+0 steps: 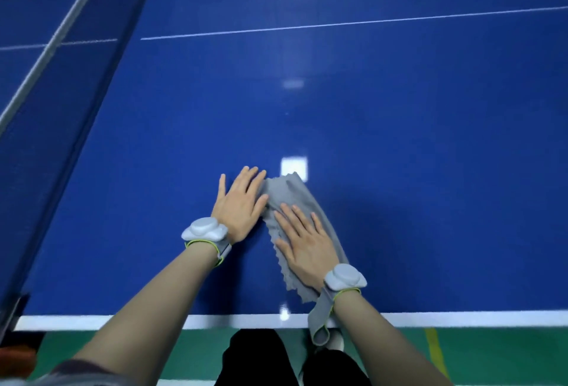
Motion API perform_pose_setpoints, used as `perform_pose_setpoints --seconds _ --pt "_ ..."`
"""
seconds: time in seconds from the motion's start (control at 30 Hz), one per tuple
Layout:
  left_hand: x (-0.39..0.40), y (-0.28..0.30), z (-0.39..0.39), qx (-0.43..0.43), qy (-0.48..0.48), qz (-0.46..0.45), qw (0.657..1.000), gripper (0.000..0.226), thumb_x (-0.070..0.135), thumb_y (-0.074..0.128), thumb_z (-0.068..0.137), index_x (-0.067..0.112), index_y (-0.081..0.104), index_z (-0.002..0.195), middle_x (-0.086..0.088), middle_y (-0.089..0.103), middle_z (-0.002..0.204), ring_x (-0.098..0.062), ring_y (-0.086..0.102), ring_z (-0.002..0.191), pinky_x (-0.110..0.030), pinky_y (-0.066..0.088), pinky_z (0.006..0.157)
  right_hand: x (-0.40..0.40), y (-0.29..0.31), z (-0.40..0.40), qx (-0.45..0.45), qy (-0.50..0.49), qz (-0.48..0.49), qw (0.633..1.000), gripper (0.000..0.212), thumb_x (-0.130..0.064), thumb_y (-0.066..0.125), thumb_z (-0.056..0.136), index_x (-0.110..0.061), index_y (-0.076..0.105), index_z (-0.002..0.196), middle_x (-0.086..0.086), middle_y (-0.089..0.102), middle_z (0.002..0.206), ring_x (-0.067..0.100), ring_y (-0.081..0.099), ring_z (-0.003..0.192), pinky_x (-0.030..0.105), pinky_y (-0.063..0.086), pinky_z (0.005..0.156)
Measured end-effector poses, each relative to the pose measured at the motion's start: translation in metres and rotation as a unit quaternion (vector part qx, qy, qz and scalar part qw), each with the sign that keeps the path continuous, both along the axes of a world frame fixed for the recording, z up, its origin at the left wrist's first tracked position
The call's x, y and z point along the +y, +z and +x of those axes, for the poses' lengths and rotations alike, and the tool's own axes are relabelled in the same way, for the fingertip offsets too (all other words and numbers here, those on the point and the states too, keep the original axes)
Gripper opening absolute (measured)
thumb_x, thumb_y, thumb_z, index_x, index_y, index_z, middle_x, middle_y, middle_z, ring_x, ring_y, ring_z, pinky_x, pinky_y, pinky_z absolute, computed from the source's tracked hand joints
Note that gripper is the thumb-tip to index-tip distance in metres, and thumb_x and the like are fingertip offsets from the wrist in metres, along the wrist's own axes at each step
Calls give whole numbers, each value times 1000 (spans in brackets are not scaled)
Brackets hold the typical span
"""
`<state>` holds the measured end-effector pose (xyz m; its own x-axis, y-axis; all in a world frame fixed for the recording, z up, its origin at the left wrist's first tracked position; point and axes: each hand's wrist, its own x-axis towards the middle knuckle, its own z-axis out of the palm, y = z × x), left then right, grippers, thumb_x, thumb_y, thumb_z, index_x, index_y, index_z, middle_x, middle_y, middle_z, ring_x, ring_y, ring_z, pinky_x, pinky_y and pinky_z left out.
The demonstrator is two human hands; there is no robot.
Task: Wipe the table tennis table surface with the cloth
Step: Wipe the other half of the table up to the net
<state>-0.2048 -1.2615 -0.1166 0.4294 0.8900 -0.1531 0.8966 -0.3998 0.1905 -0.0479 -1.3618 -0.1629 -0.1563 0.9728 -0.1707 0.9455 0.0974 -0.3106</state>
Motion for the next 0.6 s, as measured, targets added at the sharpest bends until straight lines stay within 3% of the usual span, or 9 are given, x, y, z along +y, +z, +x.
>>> perform_pose_setpoints --seconds 0.1,0.27,0.6 --pt "4 5 40 -17 -23 2 1000 74 54 -3 83 23 16 147 5 16 155 -11 3 144 -47 -5 114 0 3 42 -8 -53 -5 999 56 -45 12 100 -22 38 144 -4 34 150 16 35 137 37 12 111" --pt "17 5 91 -38 -35 -14 999 53 42 18 98 22 18 147 4 17 155 -11 4 144 -46 -7 113 11 2 109 -20 -141 5 990 62 -49 -1 92 -28 4 151 -11 -4 157 10 -5 145 32 -14 113" --pt "95 -12 20 -9 -22 -30 999 51 39 21 99 24 16 147 6 16 155 -9 3 144 -44 -7 114 131 2 110 -59 -279 11 958 66 -51 7 94 -18 4 151 0 0 159 19 -2 146 42 -3 115"
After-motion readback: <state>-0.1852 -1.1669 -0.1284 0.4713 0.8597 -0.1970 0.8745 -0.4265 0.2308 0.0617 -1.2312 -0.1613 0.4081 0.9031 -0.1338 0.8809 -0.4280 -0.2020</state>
